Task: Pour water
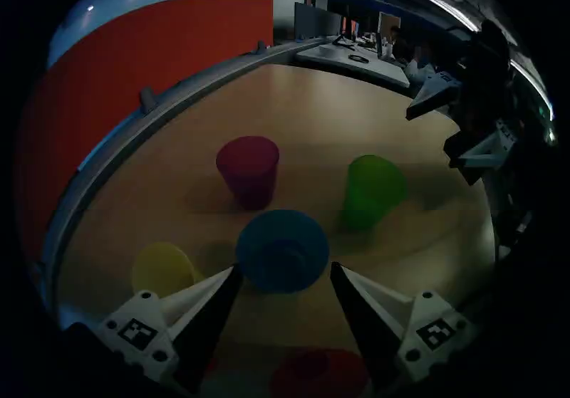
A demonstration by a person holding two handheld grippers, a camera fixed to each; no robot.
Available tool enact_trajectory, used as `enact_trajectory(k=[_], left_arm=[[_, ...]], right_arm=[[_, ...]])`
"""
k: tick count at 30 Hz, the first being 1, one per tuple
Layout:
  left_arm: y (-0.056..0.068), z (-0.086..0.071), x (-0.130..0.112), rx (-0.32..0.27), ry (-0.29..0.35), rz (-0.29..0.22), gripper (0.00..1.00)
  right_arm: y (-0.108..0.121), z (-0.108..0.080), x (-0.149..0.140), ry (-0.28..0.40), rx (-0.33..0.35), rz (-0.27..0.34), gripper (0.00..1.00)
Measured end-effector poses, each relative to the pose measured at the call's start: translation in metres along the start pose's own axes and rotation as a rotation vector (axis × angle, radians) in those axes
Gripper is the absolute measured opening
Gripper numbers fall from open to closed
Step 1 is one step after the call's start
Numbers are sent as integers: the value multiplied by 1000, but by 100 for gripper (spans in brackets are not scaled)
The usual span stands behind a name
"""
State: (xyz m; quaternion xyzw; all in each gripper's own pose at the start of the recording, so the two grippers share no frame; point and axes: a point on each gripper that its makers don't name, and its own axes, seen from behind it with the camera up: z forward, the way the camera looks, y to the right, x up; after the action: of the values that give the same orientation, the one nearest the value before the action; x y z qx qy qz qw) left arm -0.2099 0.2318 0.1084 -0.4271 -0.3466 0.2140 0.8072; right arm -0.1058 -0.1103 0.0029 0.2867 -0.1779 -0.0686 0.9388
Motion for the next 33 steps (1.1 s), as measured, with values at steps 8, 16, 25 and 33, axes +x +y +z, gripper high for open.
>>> enact_trajectory(k=[8,16,25,33], left_arm=[[-3,6,2,18,1,-4,91],[-5,9,2,28,13,-8,87],[-7,9,3,34,33,-9,86],[-5,8,3,27,47,-21,85]], right_arm=[[2,-1,0,2,-3,5,99],[3,0,-2,-2,-4,-1,100],[2,1,-4,-3,-4,2,99],[4,0,-4,-2,-7,7,100]])
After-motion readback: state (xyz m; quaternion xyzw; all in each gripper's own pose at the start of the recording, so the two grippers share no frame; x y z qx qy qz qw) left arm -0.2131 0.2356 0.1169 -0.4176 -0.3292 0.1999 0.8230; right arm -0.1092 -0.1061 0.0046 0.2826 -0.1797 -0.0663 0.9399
